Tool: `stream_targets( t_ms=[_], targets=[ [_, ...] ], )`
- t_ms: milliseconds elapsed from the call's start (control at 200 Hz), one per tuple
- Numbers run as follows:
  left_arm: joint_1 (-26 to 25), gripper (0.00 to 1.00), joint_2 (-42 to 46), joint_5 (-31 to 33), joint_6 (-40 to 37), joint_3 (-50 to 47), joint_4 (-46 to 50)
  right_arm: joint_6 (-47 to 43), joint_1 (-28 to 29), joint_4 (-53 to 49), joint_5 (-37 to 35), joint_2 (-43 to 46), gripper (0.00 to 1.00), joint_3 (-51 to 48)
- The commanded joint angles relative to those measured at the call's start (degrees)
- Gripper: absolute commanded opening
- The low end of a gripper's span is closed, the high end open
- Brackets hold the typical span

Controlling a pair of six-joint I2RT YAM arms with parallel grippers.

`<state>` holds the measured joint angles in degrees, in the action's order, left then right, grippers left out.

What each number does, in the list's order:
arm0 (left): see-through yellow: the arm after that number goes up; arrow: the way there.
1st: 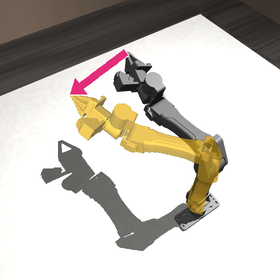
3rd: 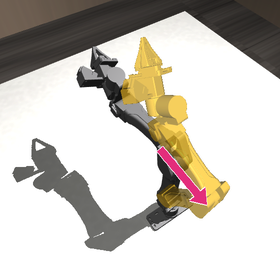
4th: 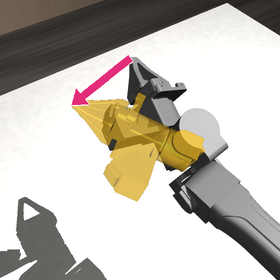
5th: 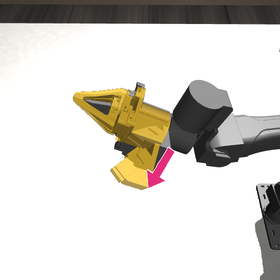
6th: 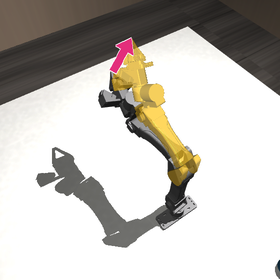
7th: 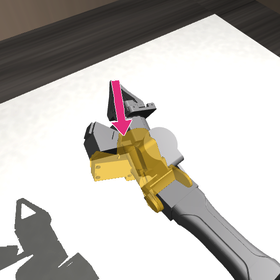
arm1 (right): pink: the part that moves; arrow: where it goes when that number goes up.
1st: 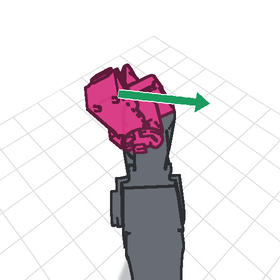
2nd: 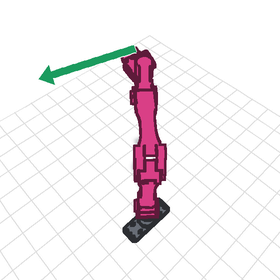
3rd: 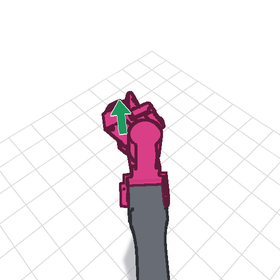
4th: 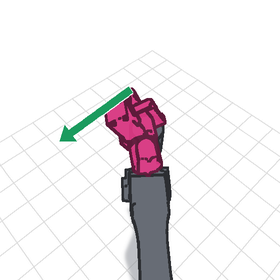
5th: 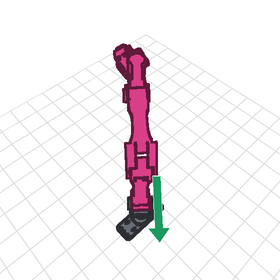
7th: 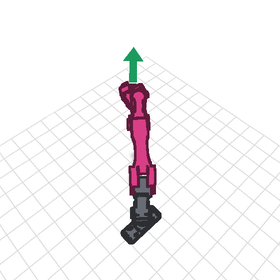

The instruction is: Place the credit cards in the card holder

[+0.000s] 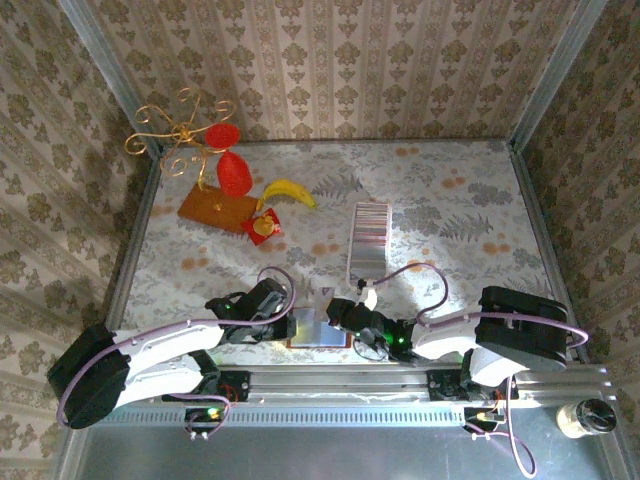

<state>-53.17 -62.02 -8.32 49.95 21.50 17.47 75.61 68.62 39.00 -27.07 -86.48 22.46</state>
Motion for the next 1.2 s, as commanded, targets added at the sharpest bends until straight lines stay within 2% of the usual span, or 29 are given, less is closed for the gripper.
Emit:
stream_targets(
  t_ms=[0, 265, 520, 830, 1195],
  targets=[
    [-0.6, 0.21, -1.8, 0.4, 0.6, -3.5, 7.2, 0.0, -0.2, 0.5, -3.6, -1.6, 0.0, 0.4],
    [-0.6, 0.21, -1.9, 0.4, 0.5, -3.5, 7.1, 0.8, -0.2, 4.7, -2.2, -3.3, 0.0, 0.0],
    [-0.5, 0.21, -2.1, 0.5, 0.4, -3.4, 7.0, 1.7, 0.0, 2.3, 3.0, -2.8, 0.0, 0.7],
    [-0.5, 0.21, -2.2, 0.7, 0.2, -3.3, 7.0, 3.8, 0.9, -7.4, 8.5, 0.3, 0.0, 1.5],
    [-0.5, 0.21, -2.2, 0.6, 0.3, -3.4, 7.0, 6.6, 1.6, -11.8, 12.3, 0.7, 0.0, 1.8]
  ],
)
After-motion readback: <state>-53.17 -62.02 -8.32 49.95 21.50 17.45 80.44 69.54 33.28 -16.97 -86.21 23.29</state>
